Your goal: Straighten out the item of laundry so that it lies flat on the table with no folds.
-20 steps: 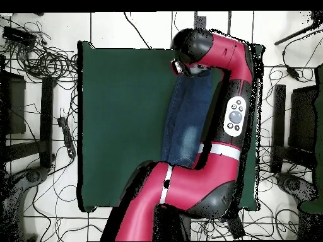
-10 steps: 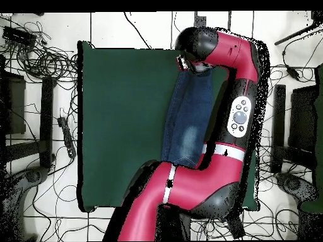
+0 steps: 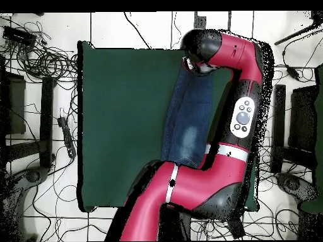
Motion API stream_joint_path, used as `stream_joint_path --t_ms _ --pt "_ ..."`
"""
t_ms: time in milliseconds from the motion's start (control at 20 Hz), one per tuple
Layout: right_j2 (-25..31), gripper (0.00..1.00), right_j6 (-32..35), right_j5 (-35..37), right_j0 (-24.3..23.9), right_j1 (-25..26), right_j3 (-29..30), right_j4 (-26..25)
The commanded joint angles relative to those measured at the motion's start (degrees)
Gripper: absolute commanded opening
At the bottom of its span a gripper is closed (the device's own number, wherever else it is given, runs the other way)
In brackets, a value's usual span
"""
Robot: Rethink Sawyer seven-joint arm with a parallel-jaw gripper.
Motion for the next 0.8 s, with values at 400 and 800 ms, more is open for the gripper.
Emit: stream_joint_path --t_ms 400,800 --pt "-1.6 1.0 -0.8 1.4 0.5 3.6 4.3 2.4" --pt "1.0 1.0 -1.8 1.1 0.4 4.0 6.2 5.1"
